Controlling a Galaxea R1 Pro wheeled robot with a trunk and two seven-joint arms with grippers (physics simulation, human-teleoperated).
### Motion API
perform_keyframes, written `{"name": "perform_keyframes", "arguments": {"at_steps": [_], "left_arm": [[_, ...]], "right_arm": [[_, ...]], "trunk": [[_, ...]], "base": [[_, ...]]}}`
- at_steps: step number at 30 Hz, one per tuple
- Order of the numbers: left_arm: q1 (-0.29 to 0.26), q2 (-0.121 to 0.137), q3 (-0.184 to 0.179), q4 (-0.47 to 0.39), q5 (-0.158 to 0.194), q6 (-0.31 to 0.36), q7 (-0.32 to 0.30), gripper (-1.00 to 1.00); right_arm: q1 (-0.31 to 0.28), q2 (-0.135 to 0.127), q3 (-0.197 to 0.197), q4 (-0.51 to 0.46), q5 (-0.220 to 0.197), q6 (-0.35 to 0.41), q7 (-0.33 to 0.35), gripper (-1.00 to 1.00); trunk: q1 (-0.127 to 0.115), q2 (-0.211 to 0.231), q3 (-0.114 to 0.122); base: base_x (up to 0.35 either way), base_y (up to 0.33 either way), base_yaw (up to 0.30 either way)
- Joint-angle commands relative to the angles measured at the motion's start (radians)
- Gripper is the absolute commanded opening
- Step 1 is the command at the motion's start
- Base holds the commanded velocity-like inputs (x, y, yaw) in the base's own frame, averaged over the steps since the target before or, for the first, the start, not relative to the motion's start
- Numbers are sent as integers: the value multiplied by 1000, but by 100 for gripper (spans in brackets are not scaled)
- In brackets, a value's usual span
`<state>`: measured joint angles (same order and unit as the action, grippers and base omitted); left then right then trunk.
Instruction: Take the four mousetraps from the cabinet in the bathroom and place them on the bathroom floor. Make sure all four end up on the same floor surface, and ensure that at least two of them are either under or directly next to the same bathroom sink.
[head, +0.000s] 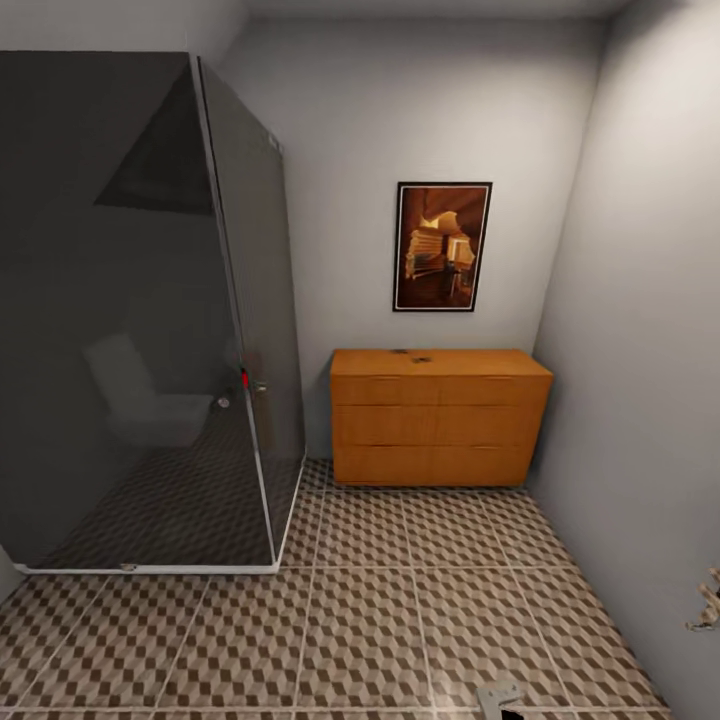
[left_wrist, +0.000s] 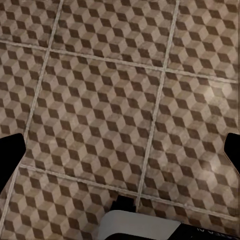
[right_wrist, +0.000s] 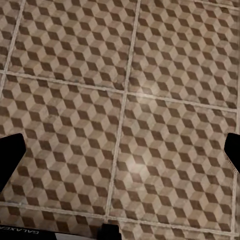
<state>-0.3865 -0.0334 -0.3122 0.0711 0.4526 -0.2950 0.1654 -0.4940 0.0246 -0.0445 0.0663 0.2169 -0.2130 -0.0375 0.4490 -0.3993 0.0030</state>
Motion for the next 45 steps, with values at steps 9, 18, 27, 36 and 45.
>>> {"name": "perform_keyframes", "arguments": {"at_steps": [9,18,27,36,45], "left_arm": [[-1,0,-8,4,6,-6,2,100],[-1,0,-8,4,6,-6,3,100],[-1,-1,-8,4,6,-6,3,100],[-1,0,-8,4,6,-6,3,100],[-2,0,-8,4,6,-6,3,100]], "right_arm": [[-1,0,-5,5,9,-6,-4,100],[-1,0,-5,4,9,-6,-4,100],[-1,0,-5,4,9,-6,-4,100],[-1,0,-5,4,9,-6,-4,100],[-1,0,-5,4,9,-6,-4,100]], "trunk": [[1,-1,2],[1,-1,2],[1,-1,2],[1,-1,2],[1,-1,2]], "base": [[328,-72,-174],[328,-78,-35],[328,-79,-48],[328,-54,-89],[328,-5,-6]]}}
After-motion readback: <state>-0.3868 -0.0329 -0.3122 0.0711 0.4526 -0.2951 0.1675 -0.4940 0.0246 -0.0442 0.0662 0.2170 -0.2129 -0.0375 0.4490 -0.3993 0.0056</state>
